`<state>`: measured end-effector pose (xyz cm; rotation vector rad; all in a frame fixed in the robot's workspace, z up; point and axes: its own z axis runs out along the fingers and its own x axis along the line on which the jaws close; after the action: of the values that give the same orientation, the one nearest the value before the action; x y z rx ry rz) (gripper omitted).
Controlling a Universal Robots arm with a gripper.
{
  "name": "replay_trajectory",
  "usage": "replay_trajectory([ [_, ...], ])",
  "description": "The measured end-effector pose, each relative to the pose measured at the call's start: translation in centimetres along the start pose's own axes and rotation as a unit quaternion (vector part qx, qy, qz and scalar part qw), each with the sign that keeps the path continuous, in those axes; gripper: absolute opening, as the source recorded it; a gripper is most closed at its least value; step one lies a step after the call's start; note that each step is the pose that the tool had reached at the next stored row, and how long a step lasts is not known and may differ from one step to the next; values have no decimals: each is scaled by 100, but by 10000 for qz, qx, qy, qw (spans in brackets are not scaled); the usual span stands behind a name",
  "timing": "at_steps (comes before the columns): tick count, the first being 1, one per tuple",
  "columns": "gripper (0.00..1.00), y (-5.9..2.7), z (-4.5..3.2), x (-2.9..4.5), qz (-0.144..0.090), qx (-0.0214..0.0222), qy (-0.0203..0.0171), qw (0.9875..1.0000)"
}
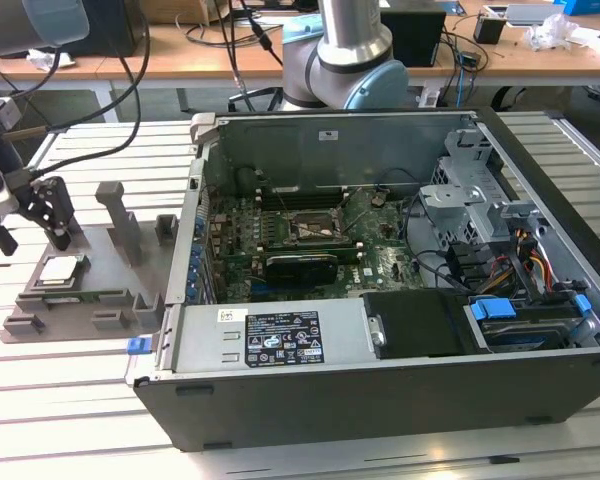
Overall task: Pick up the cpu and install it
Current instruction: 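Pick up the cpu and move it towards the insertion slot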
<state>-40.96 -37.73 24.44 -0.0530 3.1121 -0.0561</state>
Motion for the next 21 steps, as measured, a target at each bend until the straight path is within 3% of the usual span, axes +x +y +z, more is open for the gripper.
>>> replay_trajectory([
  [11,72,4,117,3,0,0,0,10000],
  [21,72,52,315,-15,-1,0,0,10000],
])
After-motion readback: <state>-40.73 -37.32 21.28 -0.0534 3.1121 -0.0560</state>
